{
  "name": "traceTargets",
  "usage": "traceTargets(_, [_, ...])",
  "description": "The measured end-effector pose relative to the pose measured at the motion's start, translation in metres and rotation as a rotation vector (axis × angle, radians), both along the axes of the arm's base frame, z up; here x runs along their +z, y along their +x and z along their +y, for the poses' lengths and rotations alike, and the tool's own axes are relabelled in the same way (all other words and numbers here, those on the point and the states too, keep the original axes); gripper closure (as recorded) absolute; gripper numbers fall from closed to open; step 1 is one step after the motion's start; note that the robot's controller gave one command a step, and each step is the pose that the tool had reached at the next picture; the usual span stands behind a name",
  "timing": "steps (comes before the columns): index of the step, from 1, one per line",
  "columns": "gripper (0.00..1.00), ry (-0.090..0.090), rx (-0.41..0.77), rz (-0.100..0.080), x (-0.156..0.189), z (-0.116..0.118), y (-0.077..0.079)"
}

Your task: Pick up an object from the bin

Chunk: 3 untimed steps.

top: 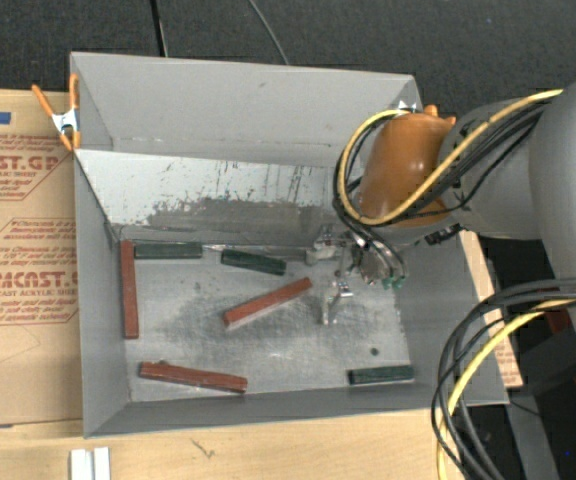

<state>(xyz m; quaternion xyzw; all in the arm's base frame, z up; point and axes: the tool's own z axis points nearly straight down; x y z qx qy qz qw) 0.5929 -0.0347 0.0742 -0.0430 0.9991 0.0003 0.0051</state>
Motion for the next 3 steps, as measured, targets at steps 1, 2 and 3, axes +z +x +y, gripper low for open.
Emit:
traceTargets(1, [1.00, -0.002, 0.110, -0.001, 0.003, 0.055, -0.005])
traceTargets(2, [1.00, -0.002, 0.110, -0.001, 0.003, 0.055, -0.005])
traceTargets(3, [1.00, -0.002, 0.342, 0.010, 0.185, 0.054, -0.010])
